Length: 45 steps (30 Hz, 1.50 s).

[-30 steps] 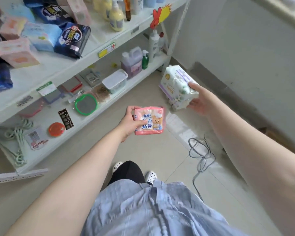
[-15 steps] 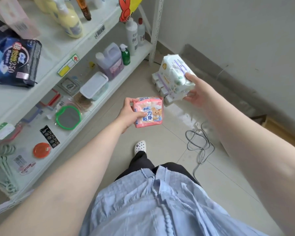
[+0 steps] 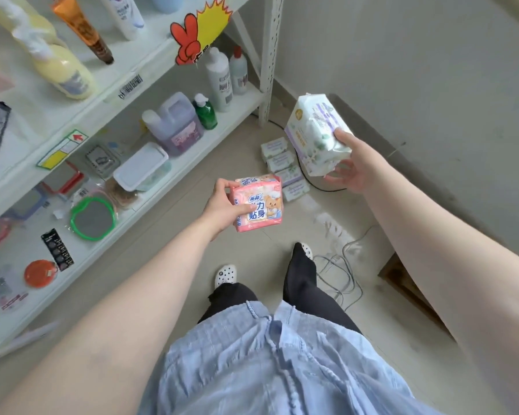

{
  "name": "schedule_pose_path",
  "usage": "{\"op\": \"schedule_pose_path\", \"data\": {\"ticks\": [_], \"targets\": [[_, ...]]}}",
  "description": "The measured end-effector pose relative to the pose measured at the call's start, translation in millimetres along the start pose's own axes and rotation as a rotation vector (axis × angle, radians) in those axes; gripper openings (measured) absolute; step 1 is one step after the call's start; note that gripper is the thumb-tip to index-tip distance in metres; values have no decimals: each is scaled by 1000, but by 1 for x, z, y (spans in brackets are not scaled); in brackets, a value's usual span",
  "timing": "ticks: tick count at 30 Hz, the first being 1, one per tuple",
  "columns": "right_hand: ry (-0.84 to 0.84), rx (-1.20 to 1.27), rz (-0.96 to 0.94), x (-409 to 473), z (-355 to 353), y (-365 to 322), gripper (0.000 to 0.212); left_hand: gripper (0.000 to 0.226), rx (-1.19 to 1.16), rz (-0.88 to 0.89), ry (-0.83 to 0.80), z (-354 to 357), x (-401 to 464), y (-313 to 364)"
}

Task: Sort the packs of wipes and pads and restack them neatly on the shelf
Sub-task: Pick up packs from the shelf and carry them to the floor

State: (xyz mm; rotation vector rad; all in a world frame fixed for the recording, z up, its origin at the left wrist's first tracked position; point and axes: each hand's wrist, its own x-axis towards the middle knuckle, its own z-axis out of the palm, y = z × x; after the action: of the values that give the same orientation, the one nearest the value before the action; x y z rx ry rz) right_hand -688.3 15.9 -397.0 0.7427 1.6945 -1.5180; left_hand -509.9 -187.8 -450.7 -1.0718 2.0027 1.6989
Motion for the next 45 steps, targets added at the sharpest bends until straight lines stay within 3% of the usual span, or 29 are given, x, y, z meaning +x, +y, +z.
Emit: {"op": "schedule_pose_path", "data": {"ticks": [8,13,17,24,30,33,39,45], "targets": [[-117,-198,42,81,-15,-7,43,56,-139,-110,44,79,37,-11],[-120,-284,60,137,1,6,53,55,-149,-146,35,100,76,-40],[-109,-349,10,214,34,37,63,56,-129,-163,46,110,131,-89],[-208,-537,-75,374,93,106,33,56,-162,-151,123,158,252,-198],[-347,-848,-190,512,132,164,46,52,-248,-139,229,208,355,-288],[-412,-980,-222,562,145,182,37,47,-292,-124,212,231,396,-327],[-537,-1126,-285,620,169,199,67,46,-127,-44,268,254,441,-374],[-632,-1388,-452,635,188,222,48,67,-53,-83,291,246,451,-392]]}}
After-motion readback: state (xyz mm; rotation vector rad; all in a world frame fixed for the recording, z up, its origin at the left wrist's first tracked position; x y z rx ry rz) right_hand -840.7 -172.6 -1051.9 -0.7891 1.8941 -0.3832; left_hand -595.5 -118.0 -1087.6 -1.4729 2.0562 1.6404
